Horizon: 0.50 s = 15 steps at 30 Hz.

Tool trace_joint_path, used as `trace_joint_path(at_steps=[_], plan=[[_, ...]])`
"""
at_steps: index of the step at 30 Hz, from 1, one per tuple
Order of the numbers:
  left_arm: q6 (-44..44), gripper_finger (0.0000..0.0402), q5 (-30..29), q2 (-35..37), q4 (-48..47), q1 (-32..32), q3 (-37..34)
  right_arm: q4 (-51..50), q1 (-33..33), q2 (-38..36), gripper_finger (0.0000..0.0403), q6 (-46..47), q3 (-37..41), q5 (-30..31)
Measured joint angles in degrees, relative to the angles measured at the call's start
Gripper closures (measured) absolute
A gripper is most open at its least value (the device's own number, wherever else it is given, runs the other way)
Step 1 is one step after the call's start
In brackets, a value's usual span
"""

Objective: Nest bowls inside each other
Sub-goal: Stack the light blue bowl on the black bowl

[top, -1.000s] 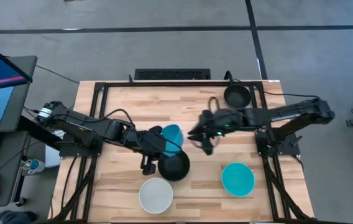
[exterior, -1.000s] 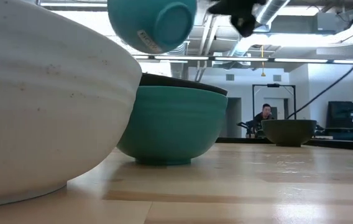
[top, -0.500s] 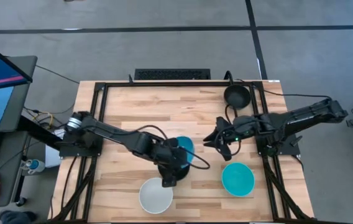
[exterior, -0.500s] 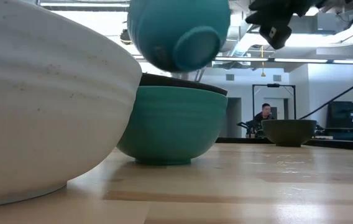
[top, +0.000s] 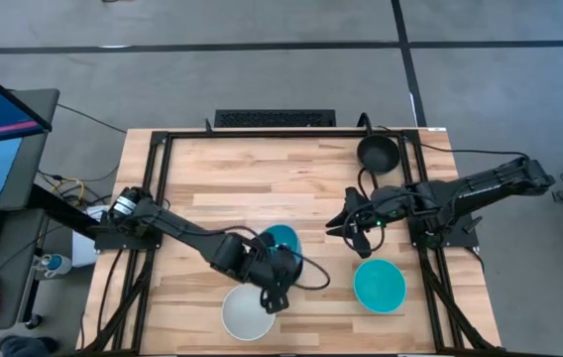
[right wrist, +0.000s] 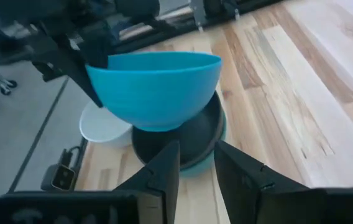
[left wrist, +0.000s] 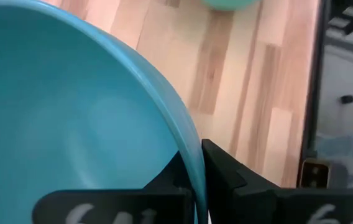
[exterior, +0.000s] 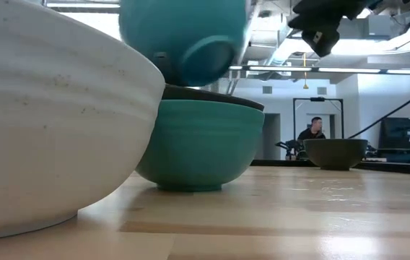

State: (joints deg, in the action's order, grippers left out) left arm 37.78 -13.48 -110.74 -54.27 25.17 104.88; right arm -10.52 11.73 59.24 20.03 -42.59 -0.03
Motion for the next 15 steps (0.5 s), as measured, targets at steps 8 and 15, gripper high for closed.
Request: trace_joint_path(at_steps=[8,15], plan=[[2.2,0.0401,1.1,-4.2,-0.8,1.1,-0.1,2.3,0.6,0.0,0.0278,-0.1,0.0,-0.1],[1.7,0.0401,2.2,-6.7,-0.1,1.1,-0.1,3.6,1.8,-0.1,0.0278,0.1,0.0,-0.2]])
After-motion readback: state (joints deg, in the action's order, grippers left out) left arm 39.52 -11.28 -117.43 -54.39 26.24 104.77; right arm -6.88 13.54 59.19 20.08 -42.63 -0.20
